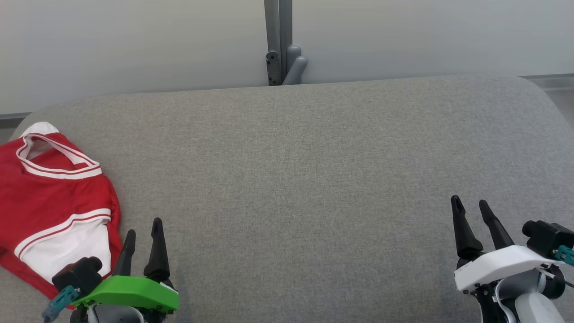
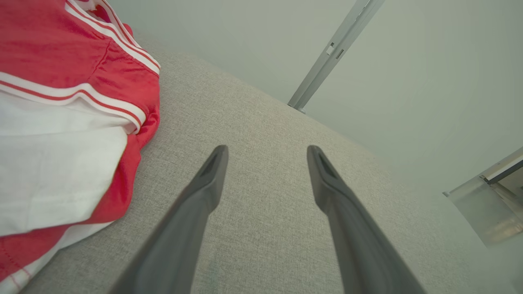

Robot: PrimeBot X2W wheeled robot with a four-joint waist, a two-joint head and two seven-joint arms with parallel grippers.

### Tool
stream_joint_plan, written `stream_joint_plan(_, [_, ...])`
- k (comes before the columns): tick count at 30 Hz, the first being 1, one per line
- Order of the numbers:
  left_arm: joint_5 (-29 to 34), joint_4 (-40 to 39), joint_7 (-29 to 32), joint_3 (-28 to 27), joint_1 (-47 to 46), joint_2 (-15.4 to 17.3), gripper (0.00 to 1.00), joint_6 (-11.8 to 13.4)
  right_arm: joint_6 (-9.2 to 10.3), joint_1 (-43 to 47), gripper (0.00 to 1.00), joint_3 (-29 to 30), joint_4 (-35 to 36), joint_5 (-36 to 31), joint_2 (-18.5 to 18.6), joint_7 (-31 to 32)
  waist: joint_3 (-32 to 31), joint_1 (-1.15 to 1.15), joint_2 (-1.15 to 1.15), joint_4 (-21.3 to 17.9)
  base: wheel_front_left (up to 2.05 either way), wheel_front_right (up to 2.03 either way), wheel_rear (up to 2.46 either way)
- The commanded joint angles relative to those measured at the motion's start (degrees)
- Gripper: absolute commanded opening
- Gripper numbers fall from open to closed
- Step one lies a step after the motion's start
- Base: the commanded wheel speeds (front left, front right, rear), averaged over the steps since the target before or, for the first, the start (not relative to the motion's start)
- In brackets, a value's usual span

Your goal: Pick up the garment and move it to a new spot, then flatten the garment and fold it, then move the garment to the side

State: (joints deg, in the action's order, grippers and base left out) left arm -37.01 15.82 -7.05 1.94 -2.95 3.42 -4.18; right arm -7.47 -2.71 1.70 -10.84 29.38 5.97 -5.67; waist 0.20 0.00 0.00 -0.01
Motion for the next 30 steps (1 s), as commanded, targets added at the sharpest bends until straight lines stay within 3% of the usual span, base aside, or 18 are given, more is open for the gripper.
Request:
stream_joint_plan(1, [2.1, -0.7, -0.6, 0.0, -0.1, 0.7, 1.0, 0.4, -0.02, -1.0, 1.0, -0.1, 0.6, -2.4, 0.6, -0.8, 0.0, 0.0, 0.0, 0.1, 0.0, 0.0, 0.0])
stream_joint_plan(30, [19.0, -0.6, -4.4, 1.0, 1.5, 2.2, 1.0, 2.0, -0.02, 0.1, 1.0, 2.0, -1.1, -19.5, 0.3, -5.2, 0.0, 0.0, 0.0, -0.1, 0.0, 0.0, 0.0])
